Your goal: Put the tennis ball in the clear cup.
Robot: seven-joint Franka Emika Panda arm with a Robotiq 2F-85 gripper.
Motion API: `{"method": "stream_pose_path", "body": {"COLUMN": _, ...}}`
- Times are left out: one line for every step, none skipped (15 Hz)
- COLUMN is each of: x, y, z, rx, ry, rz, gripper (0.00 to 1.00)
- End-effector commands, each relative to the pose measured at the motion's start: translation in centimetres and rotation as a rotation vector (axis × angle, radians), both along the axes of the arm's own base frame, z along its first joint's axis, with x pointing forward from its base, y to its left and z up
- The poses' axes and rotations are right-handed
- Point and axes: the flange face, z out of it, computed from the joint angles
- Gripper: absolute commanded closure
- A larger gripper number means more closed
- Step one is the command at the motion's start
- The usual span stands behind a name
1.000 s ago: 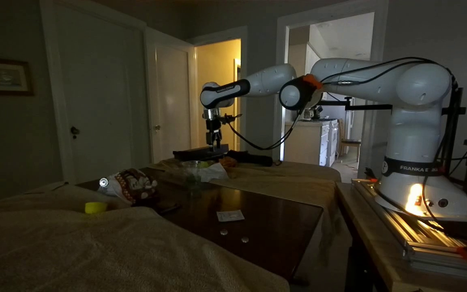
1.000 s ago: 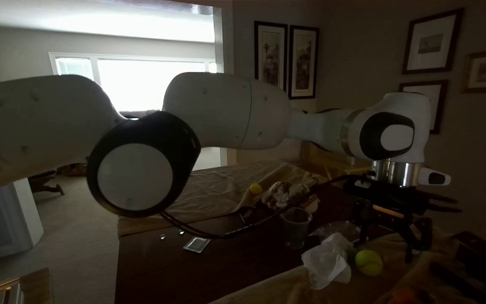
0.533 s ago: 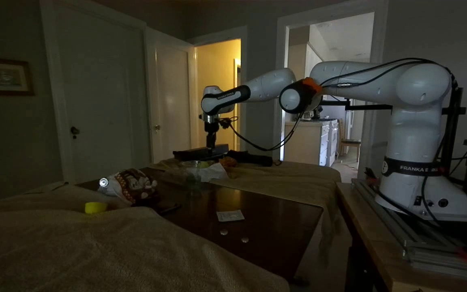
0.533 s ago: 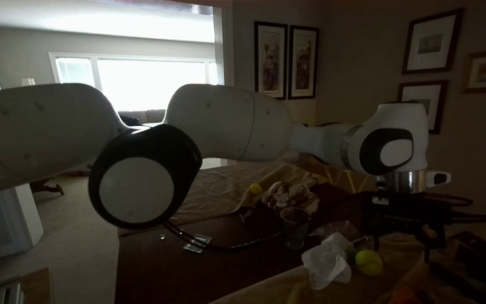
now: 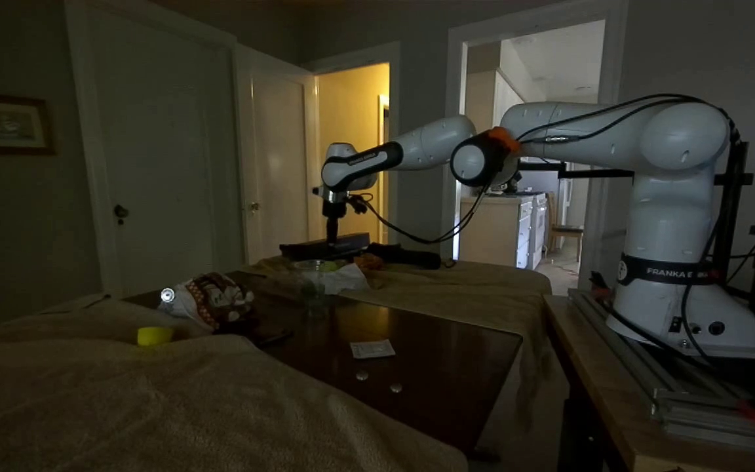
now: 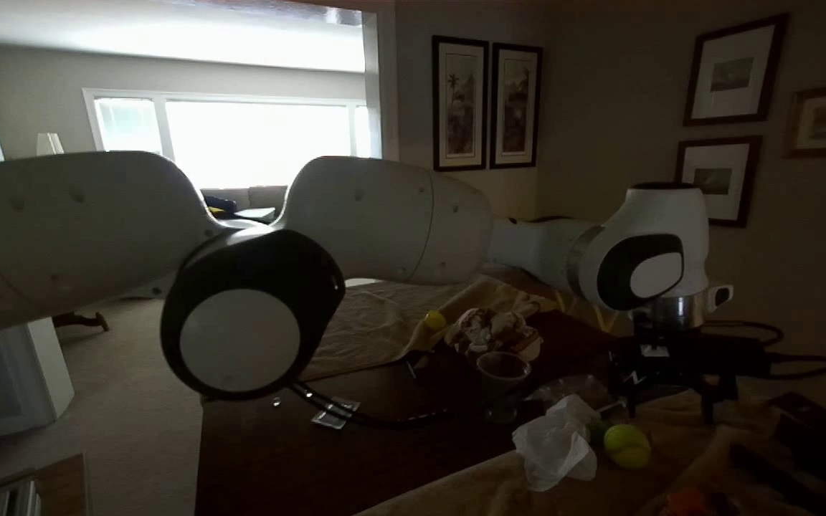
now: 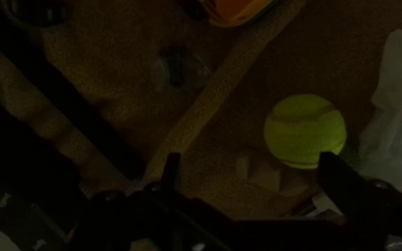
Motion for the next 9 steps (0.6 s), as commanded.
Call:
{"method": "stream_pose_path", "body": {"x": 1.1, "y": 2.0, "z": 1.8, "rx": -0.011, "ry": -0.021, "rz": 0.019, "gripper": 0.0}}
{"method": "stream_pose_path", "body": {"x": 1.2, "y": 2.7, "z": 2.0, "rx": -0.014, "ry": -0.008, "rz": -0.012, "gripper": 0.0}}
{"method": "stream_pose_path", "body": {"x": 1.5, "y": 3.3, "z": 2.2, "rx": -0.011, "ry": -0.01, "rz": -0.051, "gripper": 0.0}}
{"method": "stream_pose_path", "body": {"x": 1.7, "y": 3.8, "z": 2.4, "rx": -0.009, "ry": -0.015, "rz": -0.09, "gripper": 0.0}}
{"method": "stream_pose_path", "body": {"x": 1.8, "y": 4.2, "z": 2.4, "rx": 0.0, "ry": -0.019, "rz": -0.126, "gripper": 0.0}}
{"method": "stream_pose_path", "body": {"x": 1.8, "y": 4.5, "z": 2.4, "rx": 0.006, "ry": -0.021, "rz": -0.164, "gripper": 0.0}}
{"method": "stream_pose_path", "body": {"x": 1.9, "y": 4.6, "z": 2.4, "rx": 0.018, "ry": -0.024, "rz": -0.197, "gripper": 0.0}}
{"method": "stream_pose_path", "body": {"x": 1.9, "y": 4.7, "z": 2.5, "rx": 0.03, "ry": -0.03, "rz": -0.238, "gripper": 0.0}}
{"method": "stream_pose_path", "body": {"x": 1.9, "y": 4.7, "z": 2.5, "rx": 0.039, "ry": -0.038, "rz": -0.26, "gripper": 0.0}}
